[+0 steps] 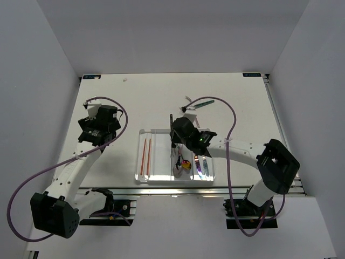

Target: Sort the eating utensils into containers

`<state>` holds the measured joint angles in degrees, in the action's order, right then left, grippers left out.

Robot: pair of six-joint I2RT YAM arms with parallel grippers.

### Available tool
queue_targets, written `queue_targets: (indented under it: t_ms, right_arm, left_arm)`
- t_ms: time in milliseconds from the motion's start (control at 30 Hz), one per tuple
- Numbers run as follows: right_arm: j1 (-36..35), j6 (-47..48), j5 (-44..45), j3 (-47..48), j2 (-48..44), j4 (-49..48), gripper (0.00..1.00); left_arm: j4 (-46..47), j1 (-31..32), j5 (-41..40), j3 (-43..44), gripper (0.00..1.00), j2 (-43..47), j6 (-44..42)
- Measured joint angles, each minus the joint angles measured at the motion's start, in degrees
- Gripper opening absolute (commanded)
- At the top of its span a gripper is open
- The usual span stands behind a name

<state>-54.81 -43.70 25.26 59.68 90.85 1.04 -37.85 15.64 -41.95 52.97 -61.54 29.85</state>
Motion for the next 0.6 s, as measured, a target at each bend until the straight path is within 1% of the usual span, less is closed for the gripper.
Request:
queue_targets:
  t_ms: [133,300,467,600]
  right_arm:
    - [-4.1,-6.8,7.3,-1.8,-0.3,0.1,0.0]
    - [-8.0,-11.7,11.0,-1.4,0.8,-0.1,0.0]
    - [-10.2,-13.5,11.8,0.7,5.4,-0.2,0.0]
    - [-10.6,-14.2,11.3,0.7,7.4,0.0,0.0]
  left_arm:
    - [0.1,0.0,1.6,0.0,0.98,-0.9,-0.4]
    - [0.4,0.0,3.6,0.0,0.98,-0.9,-1.0]
    - [0.6,0.0,5.0,0.0,0.98,-1.1,-1.6]
    - [0.6,0.0,5.7,0.0,0.98,-1.4,-1.9]
